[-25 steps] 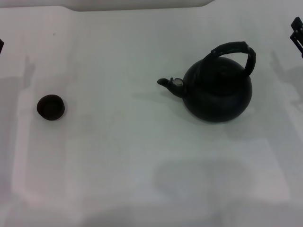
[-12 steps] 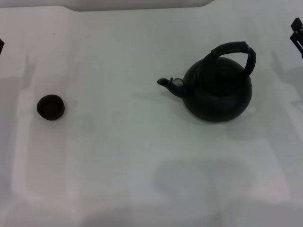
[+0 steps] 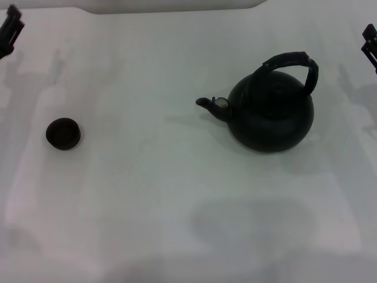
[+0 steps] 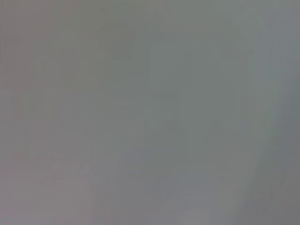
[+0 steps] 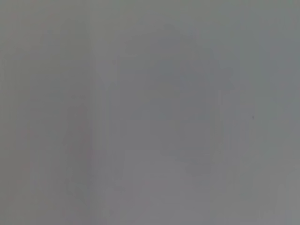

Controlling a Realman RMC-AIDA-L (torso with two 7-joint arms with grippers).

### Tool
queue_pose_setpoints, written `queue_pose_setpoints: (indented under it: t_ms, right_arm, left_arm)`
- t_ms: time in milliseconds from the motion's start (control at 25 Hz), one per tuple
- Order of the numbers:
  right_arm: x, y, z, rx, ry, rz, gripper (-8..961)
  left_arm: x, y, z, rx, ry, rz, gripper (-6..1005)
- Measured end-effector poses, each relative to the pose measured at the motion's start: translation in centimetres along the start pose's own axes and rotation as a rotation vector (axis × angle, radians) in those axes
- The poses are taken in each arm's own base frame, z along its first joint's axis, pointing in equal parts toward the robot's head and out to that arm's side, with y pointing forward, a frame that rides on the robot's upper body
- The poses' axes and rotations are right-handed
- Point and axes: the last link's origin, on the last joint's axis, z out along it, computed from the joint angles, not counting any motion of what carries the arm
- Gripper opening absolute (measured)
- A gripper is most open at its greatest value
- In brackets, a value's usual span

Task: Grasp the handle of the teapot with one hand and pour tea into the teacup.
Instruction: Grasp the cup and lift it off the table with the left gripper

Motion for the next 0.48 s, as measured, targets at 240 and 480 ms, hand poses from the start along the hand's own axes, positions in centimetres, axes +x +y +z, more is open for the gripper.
queue_pose_setpoints:
  t_ms: [240,480]
  right_arm:
    - [0.0,0.0,0.1,-0.001,0.002,0.000,854]
    - [0.0,0.0,0.1,-0.001,0.003,0.000,854]
  left_arm:
    - [2.8,-0.7,3.8,-0.121,-0.171,-0.042,877]
    - [5.3,-0.1,5.9,-0.188,-0.286,0.007,878]
